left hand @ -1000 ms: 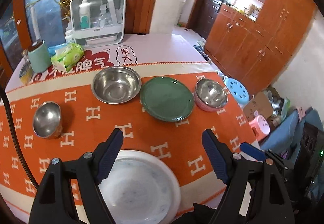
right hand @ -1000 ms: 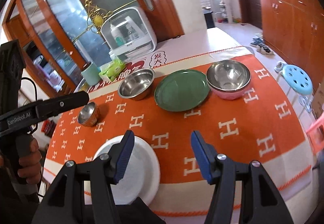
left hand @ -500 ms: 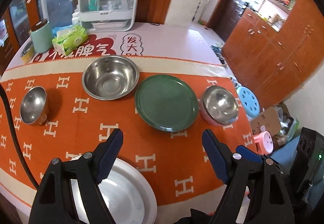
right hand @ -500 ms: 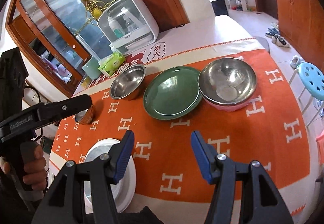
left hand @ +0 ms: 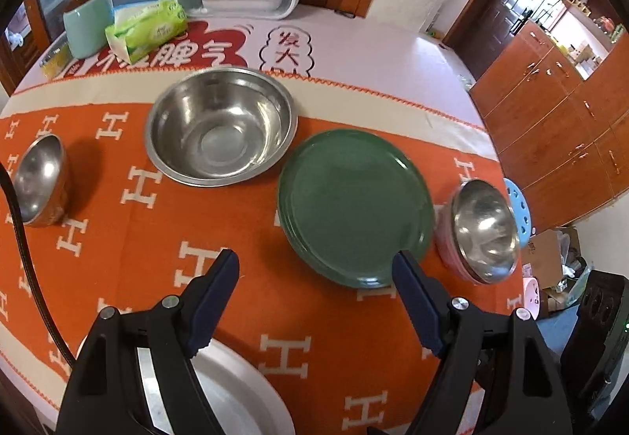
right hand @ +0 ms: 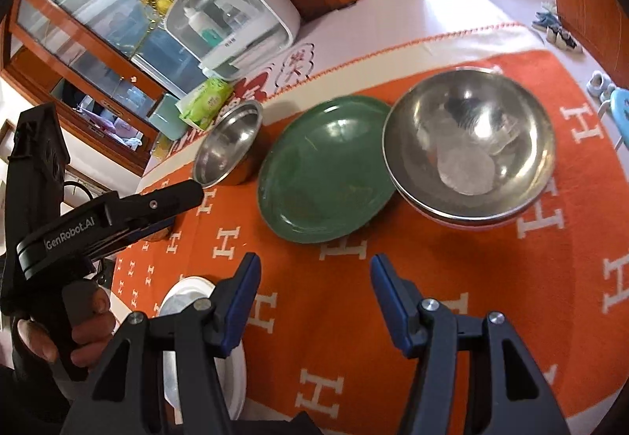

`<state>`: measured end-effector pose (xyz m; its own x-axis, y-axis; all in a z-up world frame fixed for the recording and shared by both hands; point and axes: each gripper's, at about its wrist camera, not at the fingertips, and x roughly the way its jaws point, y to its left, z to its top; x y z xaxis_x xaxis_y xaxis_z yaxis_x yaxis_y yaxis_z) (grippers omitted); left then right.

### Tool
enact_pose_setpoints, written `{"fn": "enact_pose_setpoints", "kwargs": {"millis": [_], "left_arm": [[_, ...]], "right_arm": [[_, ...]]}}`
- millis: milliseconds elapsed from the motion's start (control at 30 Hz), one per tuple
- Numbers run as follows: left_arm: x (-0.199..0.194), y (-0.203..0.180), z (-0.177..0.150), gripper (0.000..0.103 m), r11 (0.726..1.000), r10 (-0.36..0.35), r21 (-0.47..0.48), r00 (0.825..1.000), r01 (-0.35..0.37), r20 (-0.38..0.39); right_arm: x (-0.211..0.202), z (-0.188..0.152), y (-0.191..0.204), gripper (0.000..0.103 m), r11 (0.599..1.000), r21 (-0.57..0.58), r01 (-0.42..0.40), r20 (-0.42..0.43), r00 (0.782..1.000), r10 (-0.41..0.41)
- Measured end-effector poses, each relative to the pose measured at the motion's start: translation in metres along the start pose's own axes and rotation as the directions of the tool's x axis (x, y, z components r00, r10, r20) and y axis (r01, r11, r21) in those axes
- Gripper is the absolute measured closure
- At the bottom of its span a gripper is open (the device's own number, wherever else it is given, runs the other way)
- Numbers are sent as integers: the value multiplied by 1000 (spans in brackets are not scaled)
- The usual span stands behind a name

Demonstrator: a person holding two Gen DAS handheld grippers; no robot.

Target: Organize plates and bowls

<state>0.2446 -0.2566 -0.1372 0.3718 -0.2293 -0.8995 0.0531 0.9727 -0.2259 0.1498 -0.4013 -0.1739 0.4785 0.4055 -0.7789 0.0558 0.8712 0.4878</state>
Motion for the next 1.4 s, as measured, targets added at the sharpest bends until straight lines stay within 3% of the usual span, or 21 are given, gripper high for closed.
{"fn": "enact_pose_setpoints", "kwargs": {"millis": [167,433,1033,1267,1400], "left_arm": [[32,3,6,24,1000,-7,-22,1000,6,-11],[72,4,10,24,999,-8,-49,999,6,-32],[114,6,20,24,999,-43,-30,998,42,-51],[115,3,21,32,1000,-23,-12,999,23,-24],[113,6,21,41,1000,-6,-17,1000,6,-20]], "right_arm": [[16,6,-9,45,1000,2,4,32,999,-4],[36,11,-14,45,996,-34,81,118,990,-76],[67,25,-22,43,993,-53,107,184,978,-95],[68,24,-20,44,991,-65,115,198,975,-100],[69,23,-17,50,985,-73,159,202,969,-142]]}}
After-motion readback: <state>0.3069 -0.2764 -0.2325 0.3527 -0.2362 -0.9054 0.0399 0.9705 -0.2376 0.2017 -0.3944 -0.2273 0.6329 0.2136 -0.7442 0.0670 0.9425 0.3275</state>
